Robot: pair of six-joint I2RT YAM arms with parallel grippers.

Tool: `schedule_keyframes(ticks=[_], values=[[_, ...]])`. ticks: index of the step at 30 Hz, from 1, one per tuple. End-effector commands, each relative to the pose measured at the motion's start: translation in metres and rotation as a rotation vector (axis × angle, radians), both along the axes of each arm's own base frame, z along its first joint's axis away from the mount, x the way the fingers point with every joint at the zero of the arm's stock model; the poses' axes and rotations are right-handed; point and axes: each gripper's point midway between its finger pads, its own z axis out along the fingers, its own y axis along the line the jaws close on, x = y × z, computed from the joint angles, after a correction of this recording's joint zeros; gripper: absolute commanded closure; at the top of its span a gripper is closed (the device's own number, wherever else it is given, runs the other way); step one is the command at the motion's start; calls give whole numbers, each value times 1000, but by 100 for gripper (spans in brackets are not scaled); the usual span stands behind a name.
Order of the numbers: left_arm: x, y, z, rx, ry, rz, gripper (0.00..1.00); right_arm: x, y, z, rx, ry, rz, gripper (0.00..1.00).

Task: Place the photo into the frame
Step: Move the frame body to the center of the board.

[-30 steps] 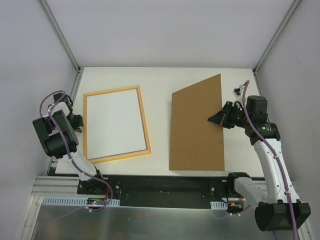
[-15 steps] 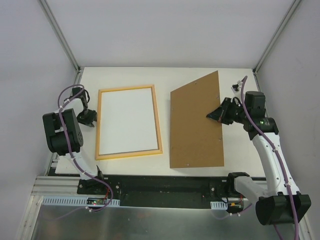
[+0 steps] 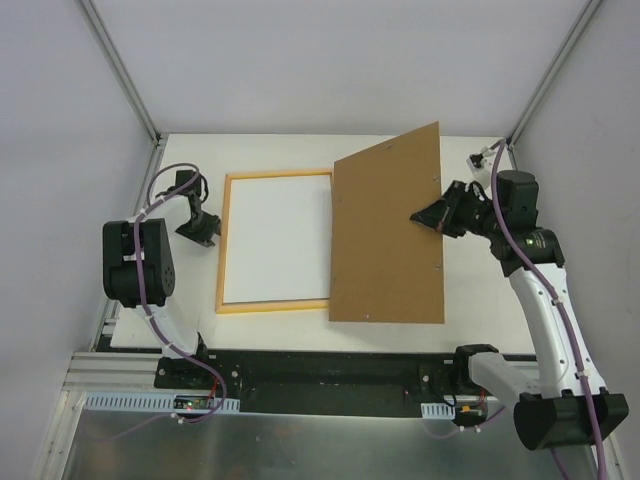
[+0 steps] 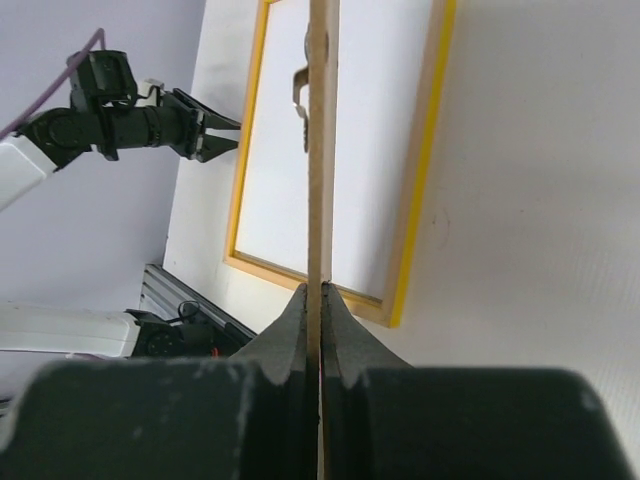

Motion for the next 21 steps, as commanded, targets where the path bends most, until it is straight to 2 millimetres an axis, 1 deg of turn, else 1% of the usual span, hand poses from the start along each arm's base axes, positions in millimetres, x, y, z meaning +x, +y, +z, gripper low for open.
schedule_keyframes(ticks=[1,4,6,7,9,10,16,19,21], values=[[-19,-28,-19,-54,69,-34,65,13,18,57,123,-131,38,99],[-17,-41,-15,-67,47,-62,65,21,28,62,158,-119,52,100],[-15,-43,-12,-78,33,-64,65,25,39,64,175,-116,75,100],[-15,-56,-10,-83,28,-101,65,27,43,63,178,-109,78,100],[-13,-60,-6,-86,9,-115,65,32,51,62,179,-100,85,99],[-11,-68,-3,-121,-9,-137,65,35,55,61,184,-96,89,100],[-14,-88,12,-186,-74,-219,66,63,68,41,230,-39,88,100],[-15,-91,16,-189,-93,-252,65,76,73,35,249,-36,82,100],[-14,-88,20,-175,-107,-270,64,83,73,28,239,-30,76,100]])
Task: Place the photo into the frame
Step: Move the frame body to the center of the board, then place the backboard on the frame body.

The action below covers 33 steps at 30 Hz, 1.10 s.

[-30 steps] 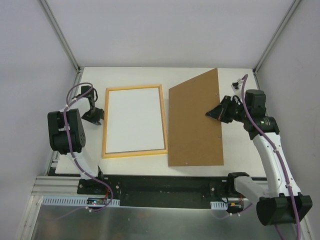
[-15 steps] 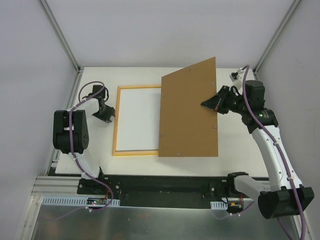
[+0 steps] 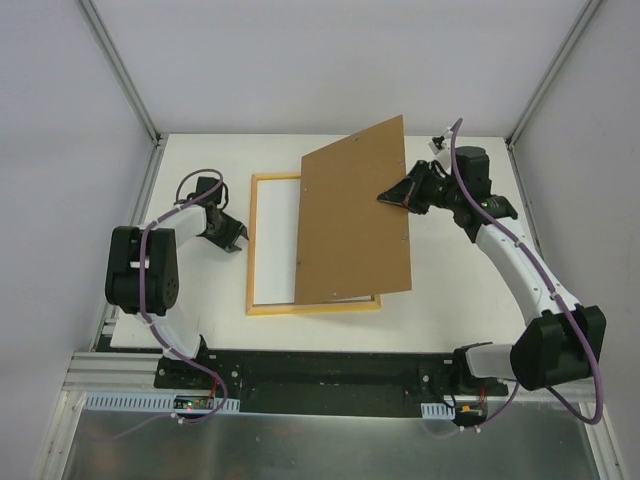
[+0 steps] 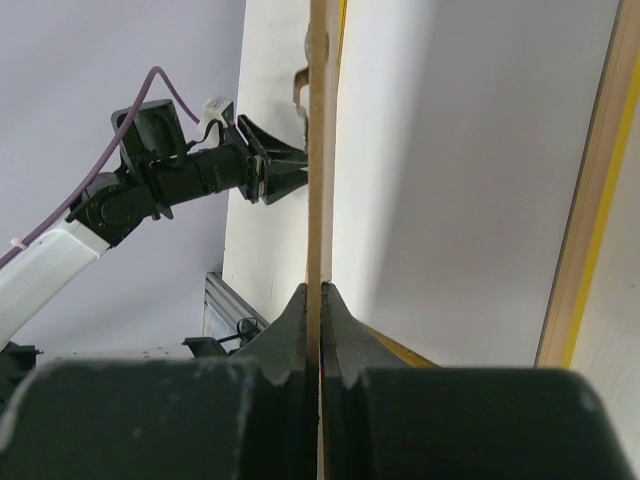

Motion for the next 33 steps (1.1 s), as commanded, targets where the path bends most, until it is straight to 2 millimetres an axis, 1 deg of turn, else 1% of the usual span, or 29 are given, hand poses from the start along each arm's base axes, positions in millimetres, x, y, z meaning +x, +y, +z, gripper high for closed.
schedule_keyframes(ticks=[1,6,10,12,14,21,26,33], values=[[-3,-6,17,-19,-49,-72,64,22,11,40,84,-146,15,100],[1,0,32,-16,-91,-106,57,35,19,26,79,-133,54,100],[-7,9,40,-9,-113,-113,51,43,24,13,89,-107,77,100],[-11,8,42,-10,-123,-128,50,45,28,4,107,-63,88,100],[-15,7,43,-16,-127,-145,49,50,32,0,131,-61,92,100],[-27,3,36,-32,-118,-167,50,57,51,-24,158,-8,108,100],[-31,2,33,-39,-121,-174,51,60,65,-33,172,13,125,99],[-31,0,29,-50,-115,-177,53,60,80,-44,178,37,141,100]])
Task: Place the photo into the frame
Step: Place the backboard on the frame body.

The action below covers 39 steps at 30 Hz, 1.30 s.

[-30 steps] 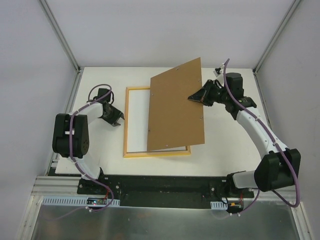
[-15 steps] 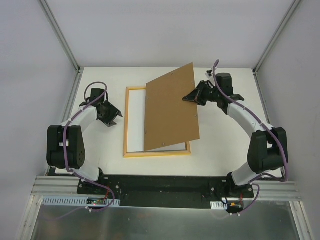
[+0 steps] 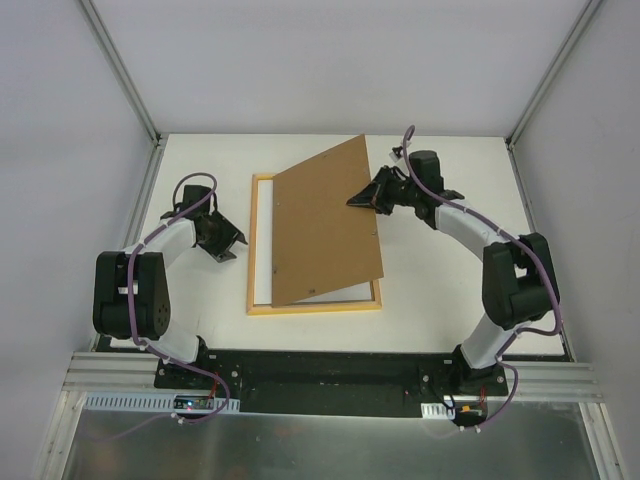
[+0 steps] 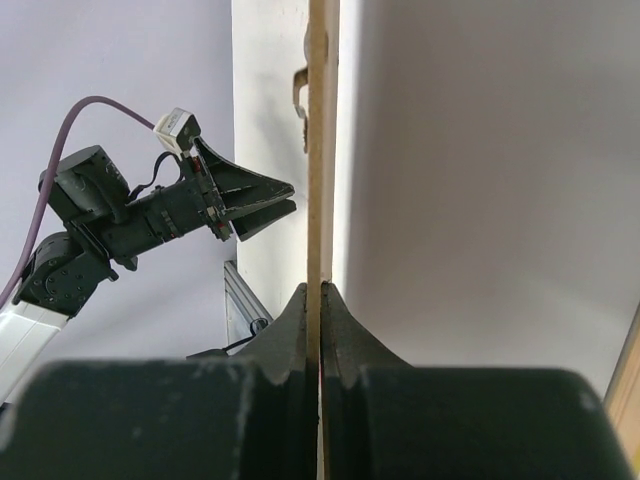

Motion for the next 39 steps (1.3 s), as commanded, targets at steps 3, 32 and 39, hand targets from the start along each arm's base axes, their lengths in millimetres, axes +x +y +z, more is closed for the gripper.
schedule_keyframes(ticks=[3,32,39], values=[[-1,-2,5,-10,-31,-26,54,7,23,37,93,-108,50,100],[-1,-3,-2,-16,-20,-35,57,30,43,8,129,-66,40,100],[-2,-5,-3,-21,-15,-40,57,31,45,-3,129,-51,45,100]])
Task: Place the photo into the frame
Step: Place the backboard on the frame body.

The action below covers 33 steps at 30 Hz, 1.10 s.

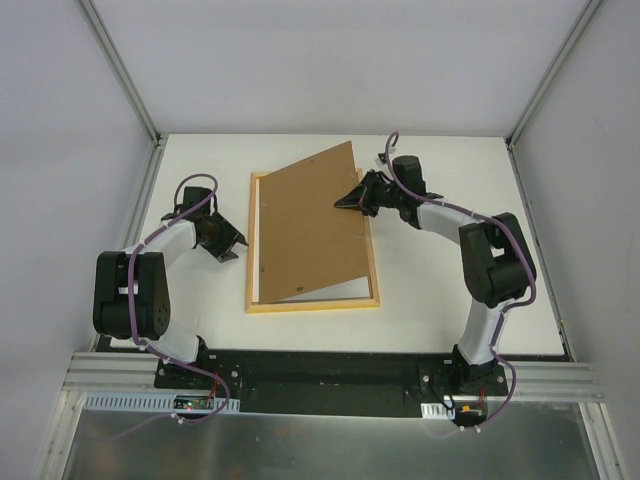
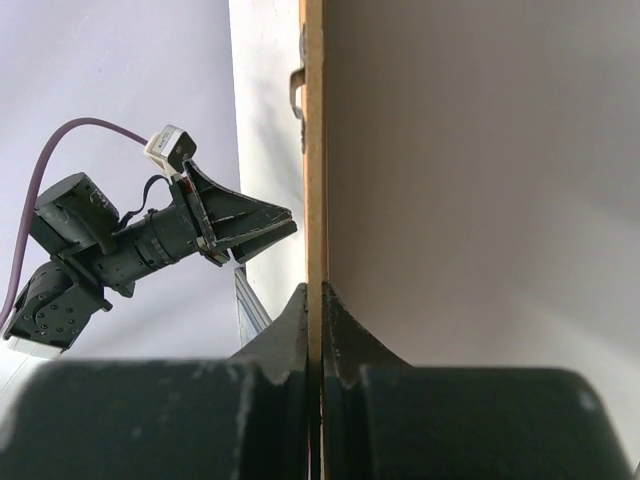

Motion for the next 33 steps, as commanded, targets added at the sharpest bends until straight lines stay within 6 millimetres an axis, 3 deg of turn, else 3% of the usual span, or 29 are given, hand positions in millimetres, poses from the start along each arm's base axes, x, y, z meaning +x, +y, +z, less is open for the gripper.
schedule_keyframes(ticks=[1,33], values=[[-1,-2,-1,-2,-3,-28,57,11,14,36,78,-109,25,99],[-8,1,-18,49,43,-13,64,2,26,12,87,-73,48,100]])
